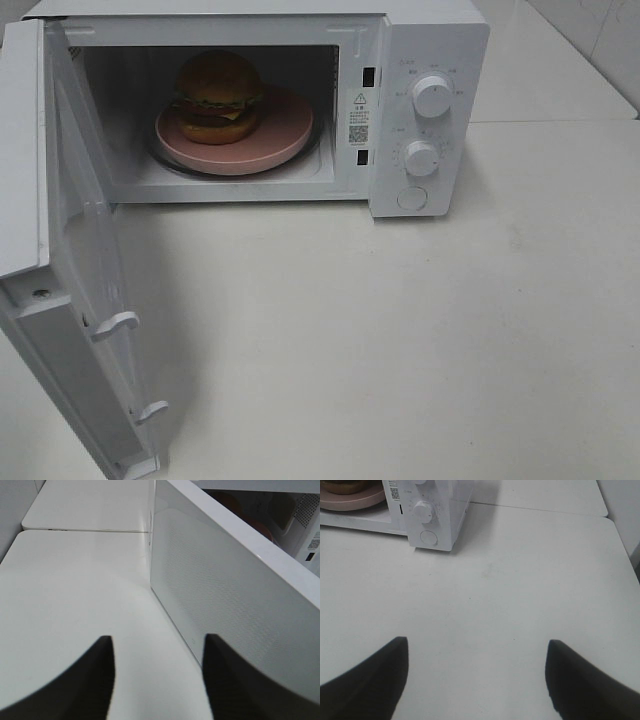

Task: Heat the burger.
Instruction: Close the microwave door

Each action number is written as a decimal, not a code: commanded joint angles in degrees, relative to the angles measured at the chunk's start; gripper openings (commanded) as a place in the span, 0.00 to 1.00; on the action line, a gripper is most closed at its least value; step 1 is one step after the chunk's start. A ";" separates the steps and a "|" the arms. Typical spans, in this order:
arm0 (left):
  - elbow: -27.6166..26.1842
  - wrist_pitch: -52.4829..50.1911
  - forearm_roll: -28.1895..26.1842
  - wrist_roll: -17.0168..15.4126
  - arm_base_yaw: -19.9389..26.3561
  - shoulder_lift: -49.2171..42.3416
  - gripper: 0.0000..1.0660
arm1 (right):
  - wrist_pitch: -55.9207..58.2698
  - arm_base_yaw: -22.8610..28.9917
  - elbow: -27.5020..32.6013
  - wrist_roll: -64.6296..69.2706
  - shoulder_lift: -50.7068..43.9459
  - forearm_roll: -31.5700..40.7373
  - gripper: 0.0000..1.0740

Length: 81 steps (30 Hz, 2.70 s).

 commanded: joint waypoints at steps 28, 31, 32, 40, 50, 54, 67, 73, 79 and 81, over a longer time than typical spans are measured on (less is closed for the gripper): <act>17.30 -55.12 1.20 -0.40 0.23 25.73 0.00 | -0.86 -0.34 0.17 -0.11 -1.55 -0.06 0.69; 17.30 -57.52 1.32 -0.40 0.23 29.62 0.00 | -0.86 -0.34 0.17 -0.11 -1.55 -0.06 0.69; 17.30 -57.52 1.32 -0.40 0.23 29.62 0.00 | -0.86 -0.34 0.17 -0.11 -1.55 -0.06 0.69; 17.30 -63.54 1.60 -2.69 0.17 38.10 0.00 | -0.86 -0.34 0.17 -0.11 -1.55 -0.06 0.69; 17.30 -76.03 22.12 -18.39 0.17 47.10 0.00 | -0.86 -0.34 0.17 -0.11 -1.55 -0.06 0.69; 17.30 -83.54 34.38 -25.90 0.17 50.82 0.00 | -0.86 -0.34 0.17 -0.11 -1.55 -0.06 0.69; 17.19 -104.74 39.76 -28.48 0.11 63.66 0.00 | -0.86 -0.34 0.17 -0.11 -1.55 -0.06 0.69; 15.24 -106.86 38.62 -28.99 -2.01 67.95 0.00 | -0.86 -0.34 0.17 -0.11 -1.55 -0.06 0.69; 14.44 -106.74 35.58 -25.04 -6.53 70.19 0.00 | -0.86 -0.34 0.17 -0.11 -1.55 -0.06 0.69; 14.44 -106.97 28.02 -21.77 -11.00 71.91 0.00 | -0.86 -0.34 0.17 -0.11 -1.55 -0.06 0.69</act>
